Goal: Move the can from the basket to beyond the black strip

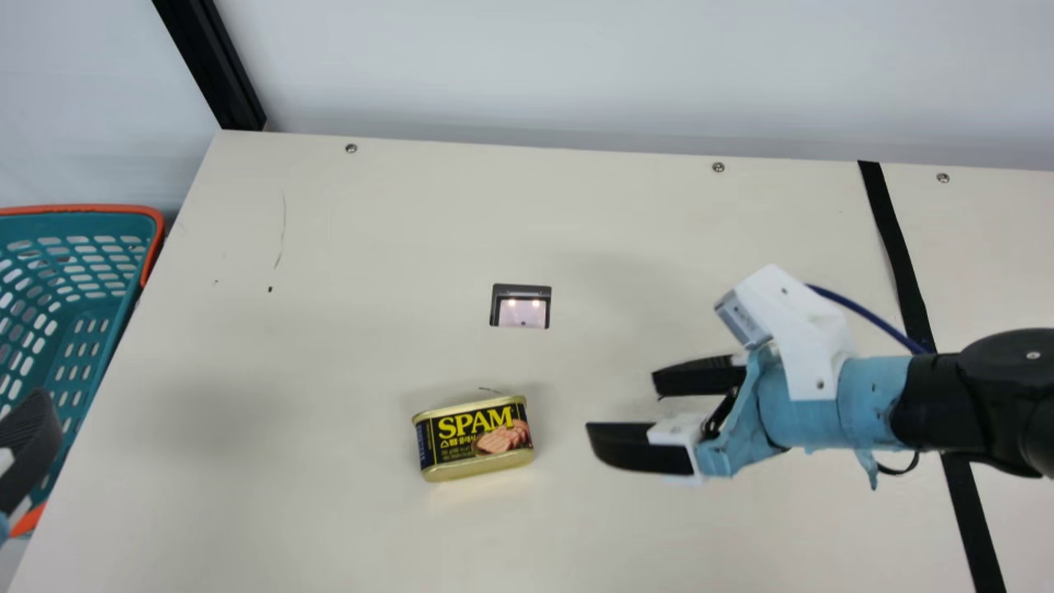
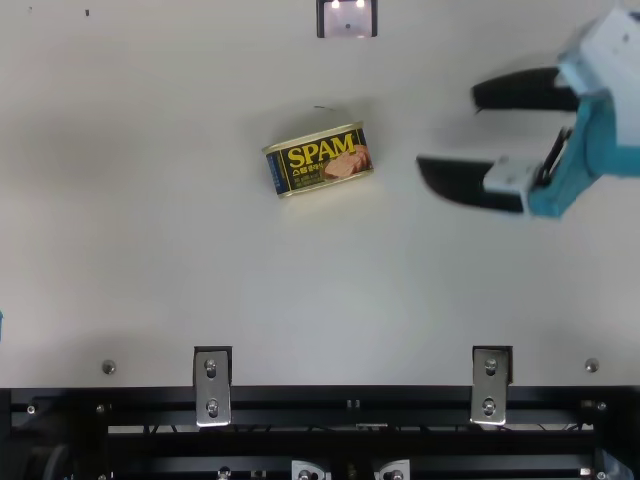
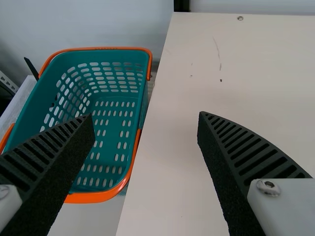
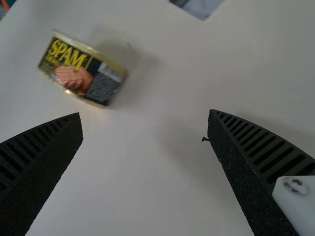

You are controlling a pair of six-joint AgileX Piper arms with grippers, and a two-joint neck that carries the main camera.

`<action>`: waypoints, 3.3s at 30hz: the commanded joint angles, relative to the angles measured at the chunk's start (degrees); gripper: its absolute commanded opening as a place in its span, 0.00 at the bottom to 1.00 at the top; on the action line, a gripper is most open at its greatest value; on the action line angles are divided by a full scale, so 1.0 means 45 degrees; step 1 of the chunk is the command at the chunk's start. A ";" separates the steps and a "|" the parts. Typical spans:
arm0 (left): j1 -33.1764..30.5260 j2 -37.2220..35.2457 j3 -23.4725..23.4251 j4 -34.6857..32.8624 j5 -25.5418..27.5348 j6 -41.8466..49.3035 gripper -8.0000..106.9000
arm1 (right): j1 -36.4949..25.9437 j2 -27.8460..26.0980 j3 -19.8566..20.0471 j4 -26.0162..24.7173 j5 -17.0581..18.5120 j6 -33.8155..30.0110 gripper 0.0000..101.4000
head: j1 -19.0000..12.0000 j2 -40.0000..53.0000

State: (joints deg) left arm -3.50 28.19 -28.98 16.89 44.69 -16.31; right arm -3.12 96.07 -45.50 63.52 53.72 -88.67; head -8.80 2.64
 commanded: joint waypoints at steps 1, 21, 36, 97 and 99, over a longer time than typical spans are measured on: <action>0.0000 0.0000 0.0000 0.0000 0.0000 0.0000 0.85 | 0.0045 0.0038 0.0233 -0.0021 0.0719 -0.1795 1.00 | -0.0028 -0.0046; 0.0000 0.0000 0.0000 0.0000 0.0000 0.0000 0.85 | 0.0015 0.0076 0.0254 -0.0858 0.1177 -0.3090 1.00 | -0.0028 -0.0046; 0.0000 0.0000 0.0000 0.0000 0.0000 0.0000 0.85 | 0.0053 0.0981 -0.0751 -0.1407 0.1505 -0.5162 1.00 | -0.0028 -0.0046; 0.0000 0.0000 0.0000 0.0000 0.0000 0.0000 0.85 | 0.5215 -0.0687 -0.6420 -0.7563 0.2412 0.1472 1.00 | -0.0028 -0.0046; 0.0000 0.0000 0.0000 0.0000 0.0000 0.0000 0.85 | 0.5781 -0.0451 -0.7062 -0.8169 0.2653 0.2088 1.00 | -0.0028 -0.0046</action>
State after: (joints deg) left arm -3.50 28.19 -28.98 16.89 44.69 -16.31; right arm 20.40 93.53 -73.89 30.41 65.19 -83.08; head -8.80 2.64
